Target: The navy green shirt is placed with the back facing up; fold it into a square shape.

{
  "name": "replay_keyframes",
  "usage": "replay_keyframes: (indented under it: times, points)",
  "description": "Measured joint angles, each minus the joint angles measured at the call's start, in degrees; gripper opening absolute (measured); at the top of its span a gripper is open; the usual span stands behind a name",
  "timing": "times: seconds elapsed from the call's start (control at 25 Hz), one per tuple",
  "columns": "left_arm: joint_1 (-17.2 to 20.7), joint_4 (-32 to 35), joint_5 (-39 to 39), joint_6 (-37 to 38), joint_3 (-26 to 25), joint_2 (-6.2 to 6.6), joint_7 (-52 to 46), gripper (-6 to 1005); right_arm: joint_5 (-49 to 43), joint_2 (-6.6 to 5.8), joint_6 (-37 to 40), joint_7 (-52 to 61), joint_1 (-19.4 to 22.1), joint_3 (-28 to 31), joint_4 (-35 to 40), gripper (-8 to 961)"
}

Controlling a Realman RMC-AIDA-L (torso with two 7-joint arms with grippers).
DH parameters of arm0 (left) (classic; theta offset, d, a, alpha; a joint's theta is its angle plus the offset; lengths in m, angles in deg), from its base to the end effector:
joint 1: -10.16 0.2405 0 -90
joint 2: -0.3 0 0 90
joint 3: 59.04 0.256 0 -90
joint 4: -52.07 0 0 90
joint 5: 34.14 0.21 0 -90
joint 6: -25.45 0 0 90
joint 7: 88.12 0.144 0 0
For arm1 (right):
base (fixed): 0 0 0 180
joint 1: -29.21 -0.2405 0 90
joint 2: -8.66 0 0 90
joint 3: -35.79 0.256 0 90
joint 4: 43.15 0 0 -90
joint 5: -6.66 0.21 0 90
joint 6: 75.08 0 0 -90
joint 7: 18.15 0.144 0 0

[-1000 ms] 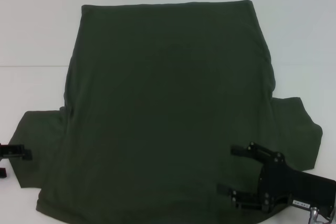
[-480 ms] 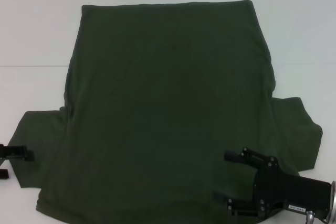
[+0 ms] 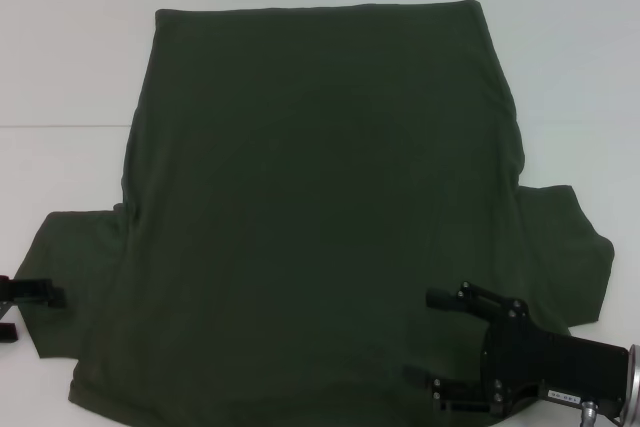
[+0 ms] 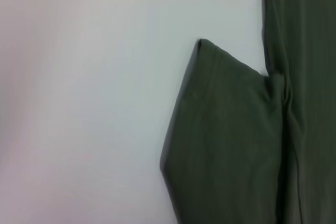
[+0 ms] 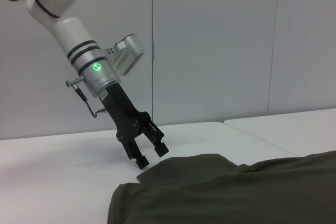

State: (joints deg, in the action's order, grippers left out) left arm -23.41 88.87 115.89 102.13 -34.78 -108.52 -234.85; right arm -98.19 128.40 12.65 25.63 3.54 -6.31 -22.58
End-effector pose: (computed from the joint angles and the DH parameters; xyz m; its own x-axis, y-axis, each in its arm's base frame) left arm -0.3707 0.3465 0.0862 -0.0876 0.8873 0.4529 0.9679 0.1832 -0.1718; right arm 0.2838 0.2816 -0.0475 0.8227 -0.0454 -0.5667 -0.2515 -0.9230 -0.2912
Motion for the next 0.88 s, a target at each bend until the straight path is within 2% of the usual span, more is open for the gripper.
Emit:
replay_keyframes:
  times: [0.88]
  points:
    - [-1.01,-2.78,-0.11,-0.89,-0.04,0.34,-0.23,932,0.0,0.14,-0.36,0.07,0.0,0.0,0.0,939]
